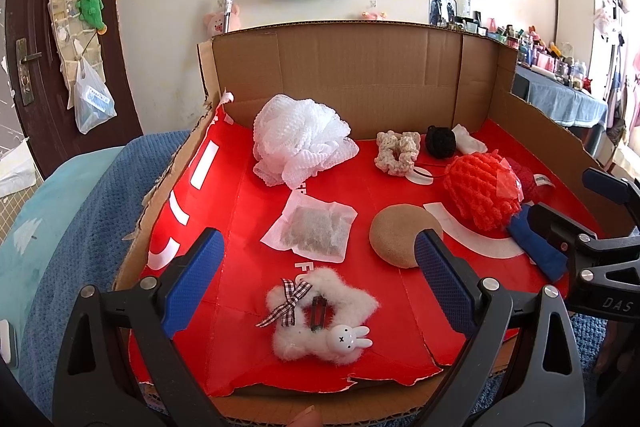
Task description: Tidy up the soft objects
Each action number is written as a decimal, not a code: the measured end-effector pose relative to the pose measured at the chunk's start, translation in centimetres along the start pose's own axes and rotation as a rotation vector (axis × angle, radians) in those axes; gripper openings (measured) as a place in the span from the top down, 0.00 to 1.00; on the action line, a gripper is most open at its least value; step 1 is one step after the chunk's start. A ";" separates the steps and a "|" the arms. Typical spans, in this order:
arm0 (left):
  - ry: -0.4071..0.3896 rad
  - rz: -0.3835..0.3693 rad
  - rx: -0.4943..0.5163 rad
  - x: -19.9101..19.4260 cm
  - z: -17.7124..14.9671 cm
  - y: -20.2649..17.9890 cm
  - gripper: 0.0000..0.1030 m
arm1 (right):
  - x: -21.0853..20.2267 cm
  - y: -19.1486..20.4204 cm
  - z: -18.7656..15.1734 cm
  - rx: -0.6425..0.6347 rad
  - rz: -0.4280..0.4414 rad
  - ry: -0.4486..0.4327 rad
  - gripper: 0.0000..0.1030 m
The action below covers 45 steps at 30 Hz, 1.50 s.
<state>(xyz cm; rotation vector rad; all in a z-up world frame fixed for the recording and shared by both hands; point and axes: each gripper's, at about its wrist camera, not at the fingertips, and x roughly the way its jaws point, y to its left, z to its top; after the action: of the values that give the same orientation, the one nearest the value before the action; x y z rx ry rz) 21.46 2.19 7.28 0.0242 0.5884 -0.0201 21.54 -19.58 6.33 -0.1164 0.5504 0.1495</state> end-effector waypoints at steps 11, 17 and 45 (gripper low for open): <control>-0.028 -0.019 -0.010 -6.5 -0.6 0.2 0.06 | -6.6 0.4 0.1 0.010 0.019 -0.056 0.00; 0.011 -0.019 0.007 -9.4 -2.9 -0.6 0.06 | -9.6 0.9 -1.9 0.019 0.029 -0.020 0.00; 0.294 0.026 -0.022 -5.4 -9.3 -1.7 0.00 | -5.5 -0.2 -9.7 0.093 -0.044 0.328 0.00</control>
<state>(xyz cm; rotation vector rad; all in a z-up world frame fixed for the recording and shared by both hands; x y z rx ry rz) 11.76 0.78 2.55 0.0134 0.8823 0.0157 11.98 -21.85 1.00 -0.0623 0.8802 0.0617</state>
